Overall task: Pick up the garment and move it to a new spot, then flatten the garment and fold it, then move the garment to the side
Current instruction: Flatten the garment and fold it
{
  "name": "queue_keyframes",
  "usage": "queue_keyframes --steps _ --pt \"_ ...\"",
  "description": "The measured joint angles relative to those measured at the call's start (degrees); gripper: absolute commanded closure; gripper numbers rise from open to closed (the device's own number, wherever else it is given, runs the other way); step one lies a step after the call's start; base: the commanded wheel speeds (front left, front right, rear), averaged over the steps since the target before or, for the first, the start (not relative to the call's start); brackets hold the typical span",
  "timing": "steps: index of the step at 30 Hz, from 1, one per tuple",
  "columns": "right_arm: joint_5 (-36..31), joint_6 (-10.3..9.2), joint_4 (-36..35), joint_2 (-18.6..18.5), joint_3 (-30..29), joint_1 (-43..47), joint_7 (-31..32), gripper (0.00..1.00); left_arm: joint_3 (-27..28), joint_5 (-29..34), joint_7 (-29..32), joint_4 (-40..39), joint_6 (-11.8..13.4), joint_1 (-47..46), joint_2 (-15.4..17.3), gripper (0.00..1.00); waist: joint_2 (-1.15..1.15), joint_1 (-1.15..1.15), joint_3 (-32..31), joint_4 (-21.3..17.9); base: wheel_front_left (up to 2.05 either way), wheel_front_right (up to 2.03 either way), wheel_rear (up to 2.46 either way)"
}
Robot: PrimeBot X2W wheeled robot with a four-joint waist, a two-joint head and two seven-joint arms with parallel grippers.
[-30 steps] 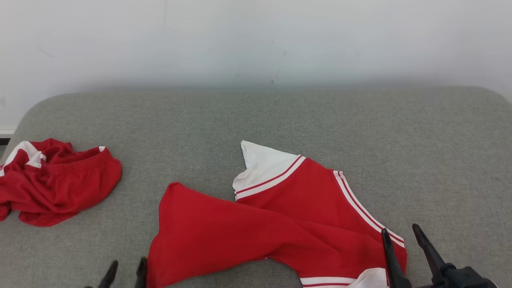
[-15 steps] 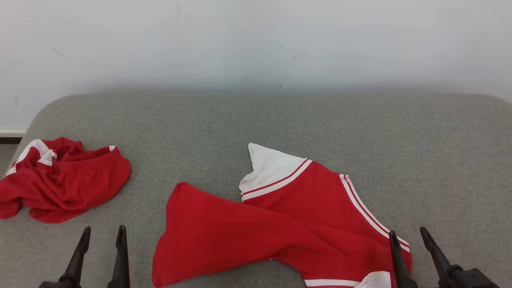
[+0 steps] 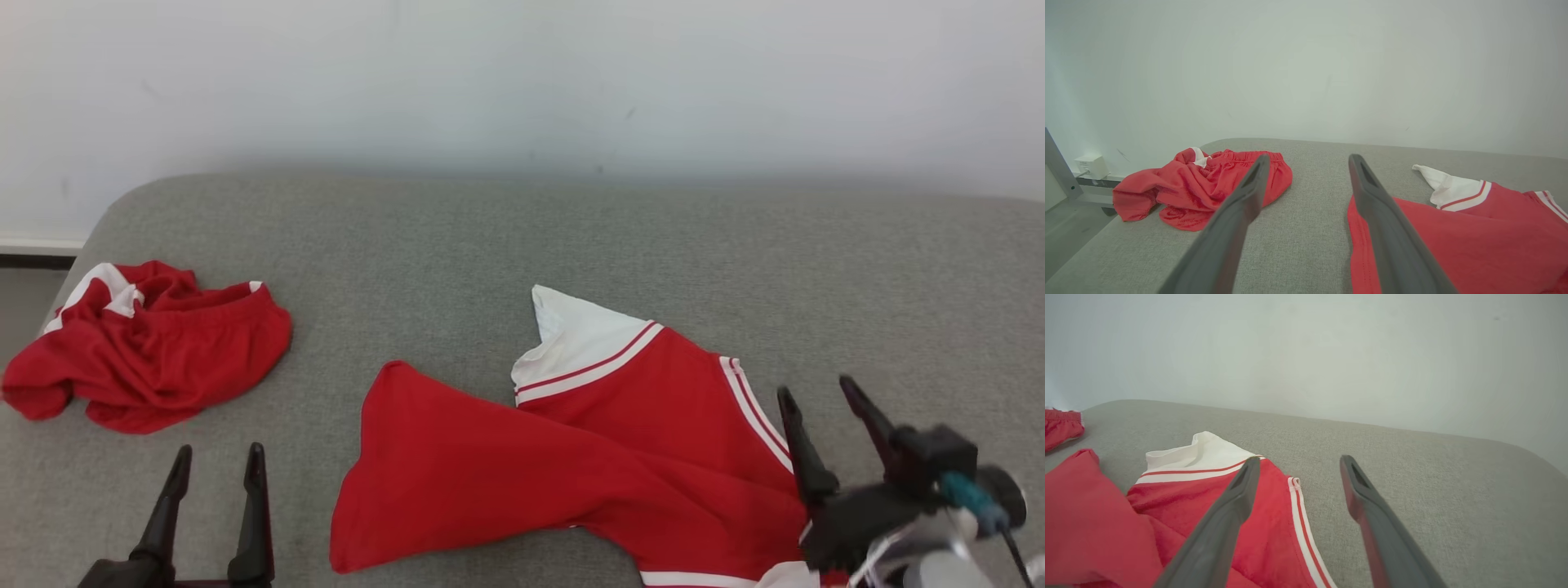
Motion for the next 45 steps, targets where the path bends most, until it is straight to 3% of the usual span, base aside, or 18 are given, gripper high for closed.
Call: queue_keyframes --steps 6,15,35,36,37,40,45 --pt "-0.79 0.00 6.20 -3.37 3.38 -11.65 8.06 0.00 0.14 1.41 0.00 1.48 -2.34 -2.24 -2.91 0.00 0.00 0.00 1.53 2.87 0.00 0.00 0.00" --pt "0.55 0.00 16.42 -6.79 9.03 -23.04 13.91 0.00 0.45 3.27 0.00 3.38 -5.15 -5.52 -6.34 0.00 0.00 0.00 3.89 7.38 0.00 0.00 0.00" --pt "5.35 0.01 37.77 -9.04 17.83 -35.80 22.77 0.00 0.86 4.80 0.00 5.92 -7.68 -10.56 -10.02 0.00 0.00 -0.01 9.82 12.56 0.00 0.00 0.00" --pt "6.14 0.00 38.24 -8.90 17.95 -36.22 22.97 0.20 0.98 4.81 0.00 5.97 -7.71 -10.69 -10.05 0.00 0.00 -0.01 9.93 12.67 0.00 0.00 0.00" --pt "6.77 0.00 38.74 -8.83 18.41 -36.54 23.37 1.00 1.10 4.89 0.00 6.04 -7.71 -10.71 -10.07 0.00 0.00 -0.01 10.02 12.75 0.00 0.00 0.00" --pt "8.60 0.01 40.38 -8.26 19.47 -38.25 25.16 1.00 1.81 5.24 0.00 6.28 -7.73 -10.71 -10.11 0.00 0.00 -0.01 10.08 12.47 0.00 0.00 0.00" --pt "9.05 0.04 40.94 -9.90 19.34 -40.56 21.53 1.00 2.36 5.52 0.00 6.44 -8.00 -10.71 -10.21 0.00 0.00 0.00 10.16 11.75 0.00 0.00 0.00"
